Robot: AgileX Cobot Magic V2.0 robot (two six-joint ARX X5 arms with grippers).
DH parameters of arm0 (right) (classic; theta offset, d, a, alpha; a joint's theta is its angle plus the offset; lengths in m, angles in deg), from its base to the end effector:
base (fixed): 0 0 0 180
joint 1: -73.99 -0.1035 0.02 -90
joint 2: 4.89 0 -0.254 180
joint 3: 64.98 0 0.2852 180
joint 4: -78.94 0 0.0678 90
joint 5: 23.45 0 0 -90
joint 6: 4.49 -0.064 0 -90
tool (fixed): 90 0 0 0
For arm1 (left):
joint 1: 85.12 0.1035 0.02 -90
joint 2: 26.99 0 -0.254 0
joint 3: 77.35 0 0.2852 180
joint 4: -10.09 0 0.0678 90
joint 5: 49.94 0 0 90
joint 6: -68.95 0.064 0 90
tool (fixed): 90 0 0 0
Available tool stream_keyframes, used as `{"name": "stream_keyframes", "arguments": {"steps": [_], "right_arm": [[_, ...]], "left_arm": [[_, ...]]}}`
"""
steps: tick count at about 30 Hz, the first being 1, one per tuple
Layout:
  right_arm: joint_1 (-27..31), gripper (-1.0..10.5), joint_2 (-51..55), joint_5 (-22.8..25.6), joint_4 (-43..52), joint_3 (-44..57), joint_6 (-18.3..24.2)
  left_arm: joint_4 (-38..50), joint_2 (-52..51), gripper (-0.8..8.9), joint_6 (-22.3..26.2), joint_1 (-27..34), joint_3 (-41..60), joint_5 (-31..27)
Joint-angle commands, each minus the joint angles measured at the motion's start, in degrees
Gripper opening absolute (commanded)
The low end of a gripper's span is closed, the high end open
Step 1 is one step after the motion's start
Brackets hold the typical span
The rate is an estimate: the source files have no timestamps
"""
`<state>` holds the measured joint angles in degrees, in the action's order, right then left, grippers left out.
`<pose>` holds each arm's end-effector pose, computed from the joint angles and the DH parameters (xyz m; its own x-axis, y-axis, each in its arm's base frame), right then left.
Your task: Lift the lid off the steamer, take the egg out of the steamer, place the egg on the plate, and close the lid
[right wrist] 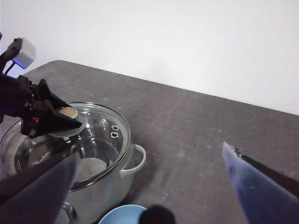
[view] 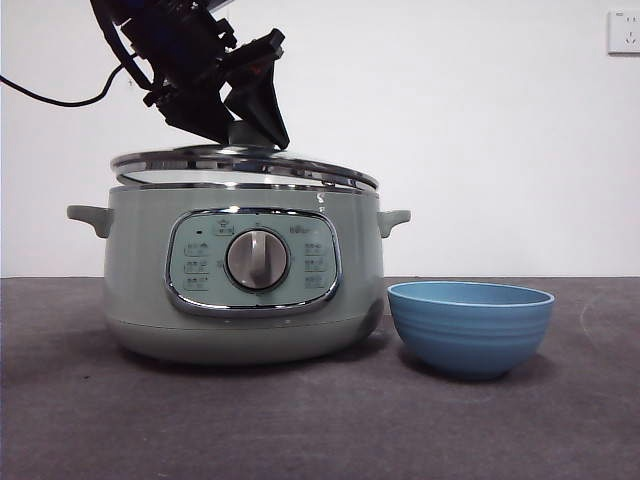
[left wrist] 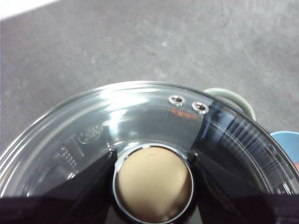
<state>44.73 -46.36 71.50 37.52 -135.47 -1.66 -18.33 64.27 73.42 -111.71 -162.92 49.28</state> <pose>0.1838 0.0966 0.3818 0.8911 0.4003 -0.2139 -0.4222 0.9041 -0.0667 0.3690 -0.1962 0.2557 0.6591 -0.5091 -0.5535 0.5978 0.8012 -0.0250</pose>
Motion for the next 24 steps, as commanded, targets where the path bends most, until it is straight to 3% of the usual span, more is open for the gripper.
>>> {"name": "stream_keyframes", "arguments": {"steps": [1,18,20,24], "right_arm": [[-0.11,5.7,0.24,0.02,0.35,-0.07,0.04],[-0.11,5.7,0.24,-0.39,0.39,-0.07,0.04],[-0.11,5.7,0.24,-0.46,0.39,-0.07,0.04],[-0.11,5.7,0.24,-0.5,0.33,-0.07,0.04]], "left_arm": [[2.27,-0.55,-0.08,0.13,-0.11,-0.85,0.07],[-4.35,2.21,0.03,0.07,-0.42,-0.85,-0.09],[-5.11,2.21,0.64,0.07,-0.35,-0.85,-0.42],[-6.1,2.21,3.88,-0.07,-0.33,-0.85,-1.6]]}}
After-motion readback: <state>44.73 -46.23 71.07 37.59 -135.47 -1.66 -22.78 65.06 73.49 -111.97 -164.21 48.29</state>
